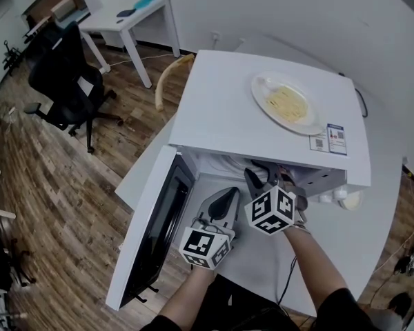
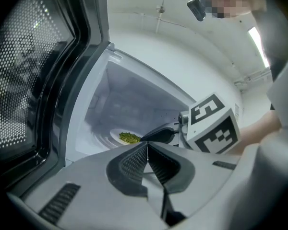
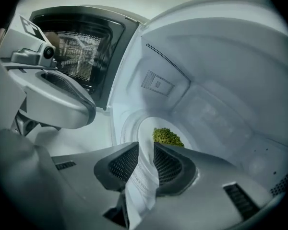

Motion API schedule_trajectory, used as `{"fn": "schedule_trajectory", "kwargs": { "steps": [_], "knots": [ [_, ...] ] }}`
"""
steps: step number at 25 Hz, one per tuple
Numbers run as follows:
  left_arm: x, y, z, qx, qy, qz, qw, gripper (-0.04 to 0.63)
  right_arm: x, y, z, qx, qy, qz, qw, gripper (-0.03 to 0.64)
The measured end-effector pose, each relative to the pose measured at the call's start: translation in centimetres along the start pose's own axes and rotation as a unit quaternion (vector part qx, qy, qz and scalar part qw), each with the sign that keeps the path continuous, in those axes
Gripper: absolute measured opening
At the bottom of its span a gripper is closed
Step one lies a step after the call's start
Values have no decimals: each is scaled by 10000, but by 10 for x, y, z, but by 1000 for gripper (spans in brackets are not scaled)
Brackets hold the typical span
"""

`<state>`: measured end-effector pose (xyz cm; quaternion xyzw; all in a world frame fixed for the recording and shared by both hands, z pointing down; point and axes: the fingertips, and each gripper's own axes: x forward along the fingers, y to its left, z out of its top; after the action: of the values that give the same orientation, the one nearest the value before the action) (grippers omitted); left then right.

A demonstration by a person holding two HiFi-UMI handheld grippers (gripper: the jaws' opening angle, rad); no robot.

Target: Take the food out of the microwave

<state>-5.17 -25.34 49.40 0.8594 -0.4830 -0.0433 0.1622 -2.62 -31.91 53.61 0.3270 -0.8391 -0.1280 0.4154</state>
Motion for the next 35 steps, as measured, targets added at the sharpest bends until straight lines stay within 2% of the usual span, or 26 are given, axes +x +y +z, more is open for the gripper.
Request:
{"fn": "schedule_trajectory", "kwargs": {
  "steps": [7,26,35],
  "knots": [
    [-1,4,4,-22,-28,48,10000,9,9,1,6,63,-8,178,9998,78],
    [-3,11,-4,-77,116,183,9997,9,-9,17,9,-26,-316,243,9992,61],
    [0,6,-12,-387,363,169,9984,9,-33,30,9,24,-557,194,9983,59]
  ]
}}
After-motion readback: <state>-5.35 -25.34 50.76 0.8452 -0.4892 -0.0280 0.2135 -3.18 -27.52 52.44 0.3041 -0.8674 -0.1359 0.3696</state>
